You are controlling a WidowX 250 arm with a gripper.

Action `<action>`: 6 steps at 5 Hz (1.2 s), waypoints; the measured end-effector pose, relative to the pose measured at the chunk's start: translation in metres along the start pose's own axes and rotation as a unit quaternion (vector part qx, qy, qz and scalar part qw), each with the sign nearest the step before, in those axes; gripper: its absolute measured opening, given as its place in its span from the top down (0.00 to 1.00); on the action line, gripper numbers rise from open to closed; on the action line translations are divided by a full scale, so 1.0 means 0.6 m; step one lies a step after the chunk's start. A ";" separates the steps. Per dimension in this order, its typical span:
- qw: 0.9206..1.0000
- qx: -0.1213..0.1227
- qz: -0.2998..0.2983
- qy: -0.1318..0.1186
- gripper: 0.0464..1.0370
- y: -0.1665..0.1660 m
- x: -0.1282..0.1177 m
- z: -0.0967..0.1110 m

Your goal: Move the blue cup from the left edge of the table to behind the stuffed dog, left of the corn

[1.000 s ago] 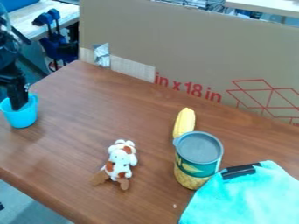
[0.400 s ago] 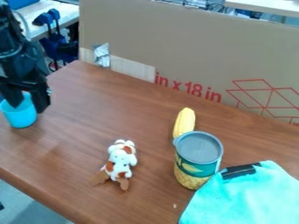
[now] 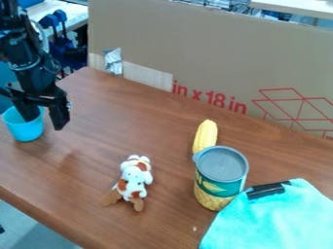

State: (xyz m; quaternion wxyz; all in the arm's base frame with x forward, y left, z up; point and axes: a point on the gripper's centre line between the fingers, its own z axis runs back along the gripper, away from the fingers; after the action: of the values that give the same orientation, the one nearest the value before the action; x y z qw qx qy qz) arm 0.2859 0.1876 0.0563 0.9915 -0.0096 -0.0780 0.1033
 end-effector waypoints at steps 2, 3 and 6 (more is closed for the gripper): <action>0.999 0.016 0.020 0.047 0.07 0.026 -0.014 -0.016; 0.999 0.017 0.034 0.034 0.35 0.042 -0.018 -0.018; 1.000 0.005 0.001 0.019 0.94 -0.003 0.001 0.027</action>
State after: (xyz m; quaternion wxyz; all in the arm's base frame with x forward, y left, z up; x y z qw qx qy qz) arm 0.2841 0.1860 0.0724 0.9927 -0.0071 -0.0591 0.1047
